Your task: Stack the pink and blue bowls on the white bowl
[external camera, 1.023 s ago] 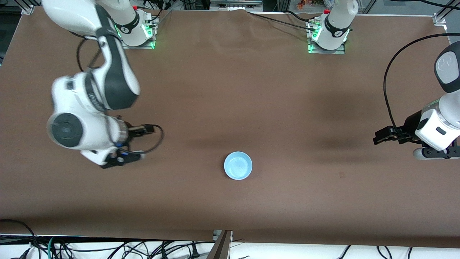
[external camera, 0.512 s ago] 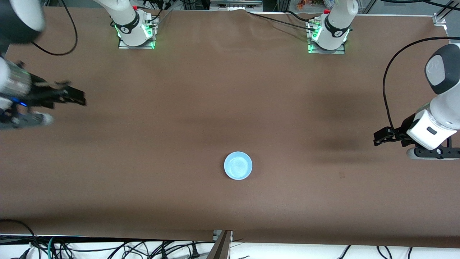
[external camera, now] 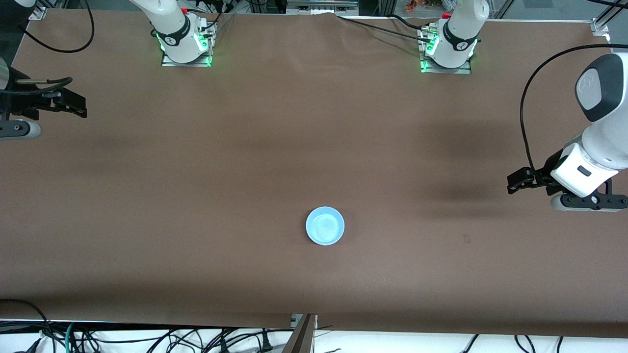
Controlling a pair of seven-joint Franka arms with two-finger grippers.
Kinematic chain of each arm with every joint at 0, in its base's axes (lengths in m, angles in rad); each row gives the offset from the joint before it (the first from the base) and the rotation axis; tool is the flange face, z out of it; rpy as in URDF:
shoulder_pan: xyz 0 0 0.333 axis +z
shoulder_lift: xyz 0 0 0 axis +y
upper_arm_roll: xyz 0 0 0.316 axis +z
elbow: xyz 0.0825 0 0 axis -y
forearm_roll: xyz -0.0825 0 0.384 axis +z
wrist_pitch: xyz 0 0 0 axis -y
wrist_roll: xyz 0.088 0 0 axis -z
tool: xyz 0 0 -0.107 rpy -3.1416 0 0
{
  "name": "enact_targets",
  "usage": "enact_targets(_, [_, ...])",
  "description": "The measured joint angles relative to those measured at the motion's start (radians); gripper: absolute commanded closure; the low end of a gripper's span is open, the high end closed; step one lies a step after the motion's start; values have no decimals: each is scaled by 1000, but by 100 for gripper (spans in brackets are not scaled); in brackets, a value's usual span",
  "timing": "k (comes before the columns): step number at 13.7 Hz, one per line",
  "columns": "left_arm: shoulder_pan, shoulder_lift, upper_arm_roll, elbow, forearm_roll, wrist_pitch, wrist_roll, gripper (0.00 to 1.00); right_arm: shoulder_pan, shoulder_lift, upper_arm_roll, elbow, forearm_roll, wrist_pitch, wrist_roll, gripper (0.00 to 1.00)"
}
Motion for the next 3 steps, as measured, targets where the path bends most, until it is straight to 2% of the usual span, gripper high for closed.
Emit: enact_targets(3, [0, -2, 0, -2, 0, 0, 0, 0, -8, -13, 5, -18, 18, 0, 0, 0])
